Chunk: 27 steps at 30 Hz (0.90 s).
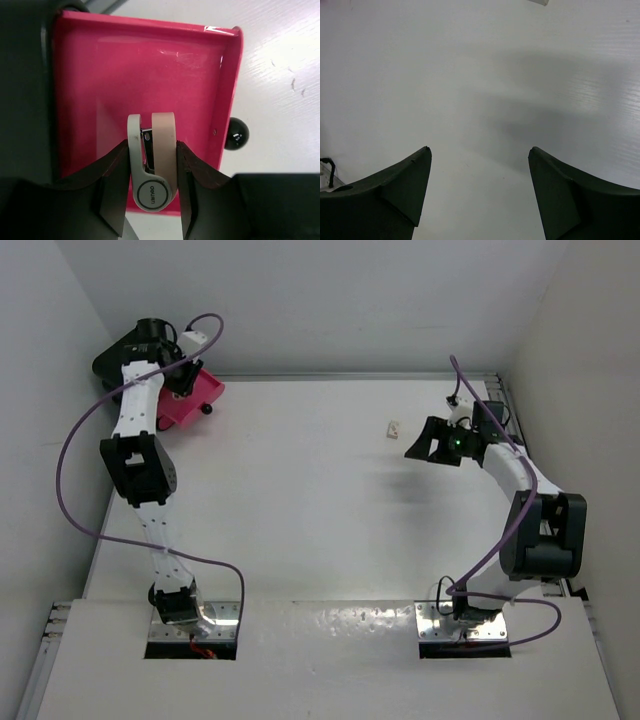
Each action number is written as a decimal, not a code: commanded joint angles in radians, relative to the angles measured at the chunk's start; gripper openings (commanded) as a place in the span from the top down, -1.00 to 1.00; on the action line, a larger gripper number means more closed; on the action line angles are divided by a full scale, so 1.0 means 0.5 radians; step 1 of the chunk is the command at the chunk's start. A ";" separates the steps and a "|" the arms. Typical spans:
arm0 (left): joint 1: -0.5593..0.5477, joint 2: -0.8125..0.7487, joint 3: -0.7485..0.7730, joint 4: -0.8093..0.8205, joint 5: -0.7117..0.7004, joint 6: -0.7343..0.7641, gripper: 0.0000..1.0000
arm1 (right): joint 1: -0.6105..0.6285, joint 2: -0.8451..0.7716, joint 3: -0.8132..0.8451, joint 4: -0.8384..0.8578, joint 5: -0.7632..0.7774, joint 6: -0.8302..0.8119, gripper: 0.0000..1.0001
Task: Sort the stationery into containers
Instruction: Place the stationery into the container
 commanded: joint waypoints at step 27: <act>-0.084 -0.442 -0.023 0.485 0.116 -0.254 -0.64 | 0.308 0.524 0.562 0.208 0.882 -0.045 -0.54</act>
